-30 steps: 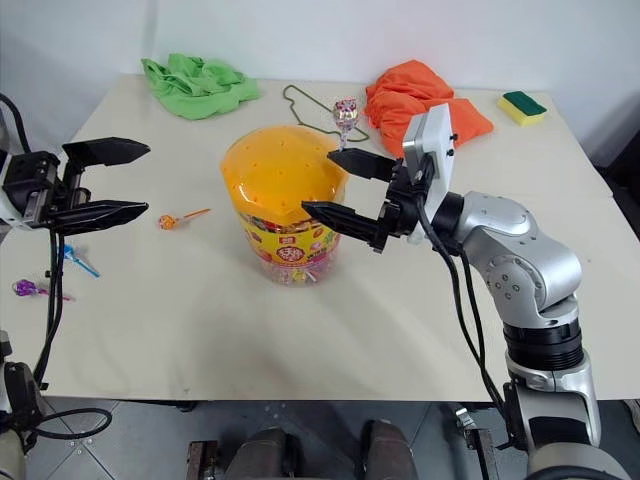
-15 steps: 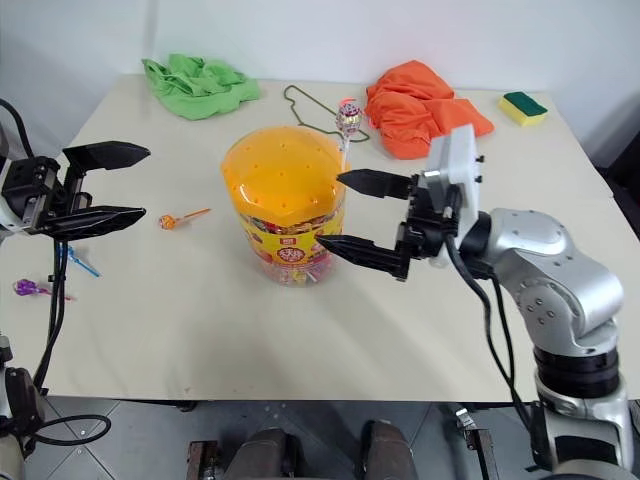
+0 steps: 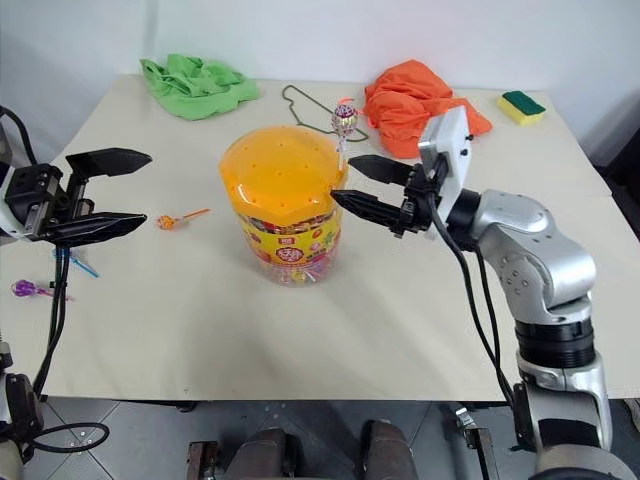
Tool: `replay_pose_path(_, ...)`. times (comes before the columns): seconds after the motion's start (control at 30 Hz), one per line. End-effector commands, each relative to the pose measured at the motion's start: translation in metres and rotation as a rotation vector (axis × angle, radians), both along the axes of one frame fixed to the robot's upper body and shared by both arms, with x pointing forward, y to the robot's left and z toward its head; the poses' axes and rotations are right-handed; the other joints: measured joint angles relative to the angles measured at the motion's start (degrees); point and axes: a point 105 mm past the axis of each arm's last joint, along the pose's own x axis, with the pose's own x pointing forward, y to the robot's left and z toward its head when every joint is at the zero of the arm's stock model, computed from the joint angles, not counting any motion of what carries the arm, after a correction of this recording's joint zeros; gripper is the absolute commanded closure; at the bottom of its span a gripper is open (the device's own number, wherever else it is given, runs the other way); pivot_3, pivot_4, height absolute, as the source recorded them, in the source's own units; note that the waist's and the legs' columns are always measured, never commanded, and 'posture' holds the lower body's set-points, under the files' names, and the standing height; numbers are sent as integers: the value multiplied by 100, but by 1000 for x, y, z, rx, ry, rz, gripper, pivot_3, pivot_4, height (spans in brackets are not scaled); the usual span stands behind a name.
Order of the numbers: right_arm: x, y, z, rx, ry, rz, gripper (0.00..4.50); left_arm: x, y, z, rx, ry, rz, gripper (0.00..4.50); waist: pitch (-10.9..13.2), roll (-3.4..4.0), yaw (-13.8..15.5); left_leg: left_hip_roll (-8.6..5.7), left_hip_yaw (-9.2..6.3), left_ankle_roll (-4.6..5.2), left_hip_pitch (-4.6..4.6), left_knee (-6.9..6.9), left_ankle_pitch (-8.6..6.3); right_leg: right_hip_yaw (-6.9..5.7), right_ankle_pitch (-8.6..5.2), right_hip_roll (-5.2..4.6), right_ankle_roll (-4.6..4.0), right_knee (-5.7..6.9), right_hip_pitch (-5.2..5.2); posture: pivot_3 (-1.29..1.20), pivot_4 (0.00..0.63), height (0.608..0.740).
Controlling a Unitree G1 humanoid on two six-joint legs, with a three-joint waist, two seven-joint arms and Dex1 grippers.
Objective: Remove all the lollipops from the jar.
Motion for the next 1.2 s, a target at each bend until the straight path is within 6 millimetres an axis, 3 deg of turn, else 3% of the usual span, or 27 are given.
replay_pose_path(0.03, 3, 6, 14, 12, -71, 14, 1569, -6, -3, 12, -1, -74, -17, 0, 0, 0, -5, 0, 0, 0, 0, -1, 0, 0, 0, 0, 0, -1, 0, 0, 150, 740)
replay_pose_path(0.07, 2, 8, 19, 32, -81, 24, 1569, -7, -3, 11, -2, -75, -19, 0, 1, 2, -9, 1, -1, 0, 0, -1, 0, -1, 0, 1, 0, 0, 0, 0, 150, 740)
replay_pose_path(0.17, -4, 11, 30, 60, -103, 55, 2441, -8, -3, 12, -7, -80, -24, 0, 1, 2, -14, 1, -1, 0, 0, -1, 0, -1, 0, 1, 0, 0, 0, 0, 150, 740)
replay_pose_path(0.37, -14, 7, 46, 52, -165, 56, 4479, -7, -1, 10, -11, -75, -21, 0, 2, 4, -11, 0, -2, 0, 0, -3, 0, -1, 0, 0, 0, -1, 0, 0, 150, 740)
replay_pose_path(0.43, -19, 5, 60, 60, -207, 48, 4479, -7, -1, 9, -11, -69, -21, 0, 4, 6, -18, 0, -2, 0, 0, -4, 0, -1, 0, 1, 0, -1, 0, 0, 150, 740)
replay_pose_path(0.53, -30, -5, 98, 82, -301, 9, 4479, -2, -2, 8, -13, -62, -29, 0, 11, 19, -20, 0, 0, 0, 0, -6, 0, 1, 0, 0, 0, -1, -3, 0, 150, 740)
replay_pose_path(0.73, -20, -43, 113, 43, -304, -220, 4479, 0, -6, 7, -16, -50, -78, 0, 7, 11, 7, -3, -1, 0, -2, -9, -1, 1, 0, -2, 0, -1, -3, 0, 150, 740)
replay_pose_path(0.77, -15, -52, 109, 22, -272, -276, 4479, 0, -6, 6, -17, -47, -83, 0, 7, 11, 6, -6, -1, 0, -4, -9, -1, 1, 0, -4, 0, -3, -4, 0, 150, 740)
replay_pose_path(0.93, -2, -114, 54, -206, -24, -545, 4479, 2, 1, 4, -26, -22, -82, 0, 7, 10, 29, -6, -3, 2, -4, -16, -1, -1, 0, -5, 0, -7, -4, 0, 150, 740)
replay_pose_path(1.07, -2, -167, -22, -399, 325, -713, 4479, 2, 6, 0, -29, 4, -77, 0, 7, 11, 13, -5, 6, 3, -5, -27, -2, 1, 0, -3, 0, -20, -5, 0, 150, 740)
replay_pose_path(1.2, -8, -197, -76, -437, 504, -832, 4479, 0, 15, 1, -38, 13, -31, 0, 7, 11, -7, -3, 13, 2, -1, -29, -2, 4, 0, -2, 0, -21, -5, 0, 150, 740)
